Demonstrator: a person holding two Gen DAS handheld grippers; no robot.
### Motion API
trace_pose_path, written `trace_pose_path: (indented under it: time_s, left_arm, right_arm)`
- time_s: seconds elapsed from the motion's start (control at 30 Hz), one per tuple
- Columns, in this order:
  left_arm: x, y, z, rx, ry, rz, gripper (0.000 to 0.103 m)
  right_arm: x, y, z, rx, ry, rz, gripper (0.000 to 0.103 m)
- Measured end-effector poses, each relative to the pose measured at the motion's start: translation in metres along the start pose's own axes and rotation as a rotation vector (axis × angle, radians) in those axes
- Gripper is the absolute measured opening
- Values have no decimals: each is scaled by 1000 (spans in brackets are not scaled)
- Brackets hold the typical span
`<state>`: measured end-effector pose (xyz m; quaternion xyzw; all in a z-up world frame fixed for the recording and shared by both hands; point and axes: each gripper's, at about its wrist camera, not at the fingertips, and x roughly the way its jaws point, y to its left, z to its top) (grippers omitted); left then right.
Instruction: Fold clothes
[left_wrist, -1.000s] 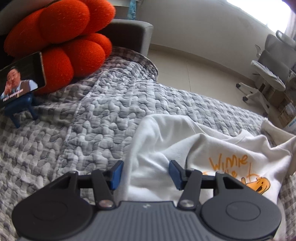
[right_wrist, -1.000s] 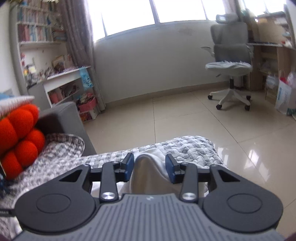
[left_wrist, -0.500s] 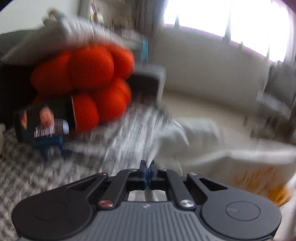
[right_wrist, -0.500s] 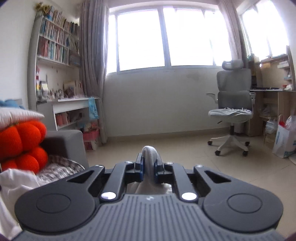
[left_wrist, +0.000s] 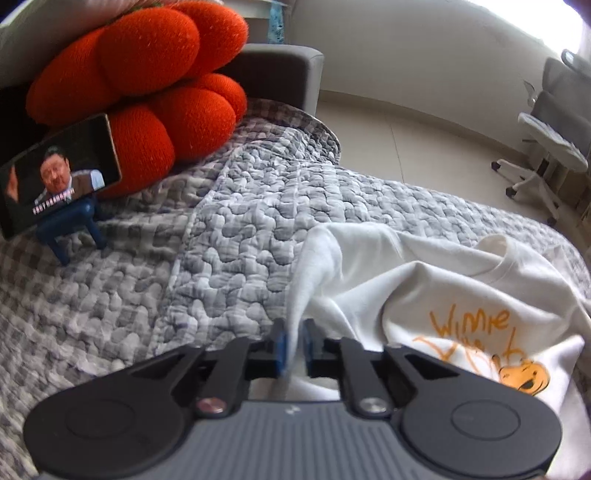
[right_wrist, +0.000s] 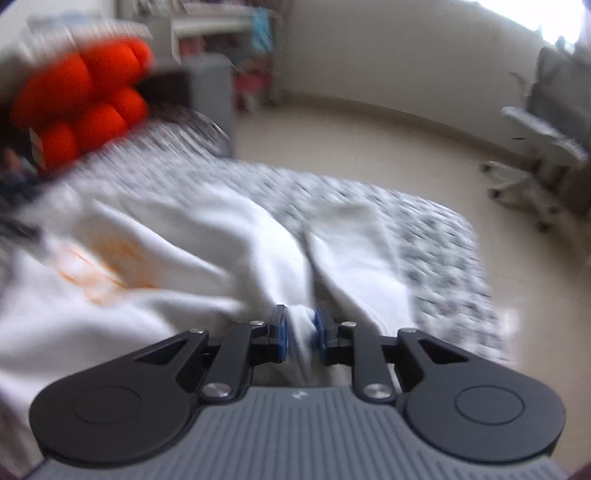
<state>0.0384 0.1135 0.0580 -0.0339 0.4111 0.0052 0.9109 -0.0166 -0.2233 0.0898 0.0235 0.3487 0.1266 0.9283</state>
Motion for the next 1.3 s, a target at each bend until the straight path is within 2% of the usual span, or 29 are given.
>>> trace_pose_path:
  time_s: [0.03, 0.1, 0.13, 0.2, 0.3, 0.4, 0.5, 0.53, 0.57, 0.6, 0.63, 0.7, 0.8, 0.9, 1.0, 1.23, 1.3]
  left_arm:
    - [1, 0, 1, -11, 2, -5, 14]
    - [4, 2, 2, -29, 5, -11, 18]
    - [6, 2, 2, -34, 5, -10, 19]
    - [10, 3, 4, -40, 11, -12, 22]
    - [16, 5, 5, -53, 17, -23, 27]
    - [21, 8, 7, -68, 21, -38, 35]
    - [26, 11, 8, -82, 26, -53, 35]
    - [28, 12, 8, -87, 27, -58, 33]
    - [30, 13, 9, -92, 29, -63, 20]
    - [28, 13, 9, -91, 19, -64, 4]
    - [25, 13, 9, -90, 9, -65, 3]
    - [13, 13, 10, -84, -42, -69, 2]
    - [-19, 12, 14, -68, -174, -77, 2]
    - [-71, 7, 15, -24, -340, -109, 2]
    - [-130, -2, 18, 68, -504, -74, 2]
    - [-280, -6, 15, 164, -863, -133, 2]
    - [-321, -5, 5, 176, -977, -154, 2]
  right_arm:
    - [-10, -3, 3, 36, -39, 119, 30]
    - [-27, -8, 7, 63, -118, 269, 36]
    - [-29, -10, 10, 73, -138, 258, 37]
    - [-24, -13, 17, 92, -159, 168, 38]
    - [11, -25, 28, 126, -86, 48, 38]
    - [54, -32, 30, 161, 17, 94, 38]
    - [90, -16, 24, 105, 104, 92, 41]
    - [94, -6, 22, 54, 113, 68, 41]
    - [98, 5, 20, 4, 121, 43, 32]
    - [98, 11, 21, -24, 122, 17, 15]
    - [93, 12, 22, -21, 103, 4, 12]
    - [79, 10, 24, -16, 37, -24, 9]
    - [36, 33, 27, -173, -158, -160, 9]
    - [-12, 53, 24, -297, -357, -300, 9]
    - [-60, 57, 24, -309, -522, -346, 9]
    - [-173, 72, 20, -320, -866, -392, 9]
    - [-200, 79, 13, -325, -954, -396, 9]
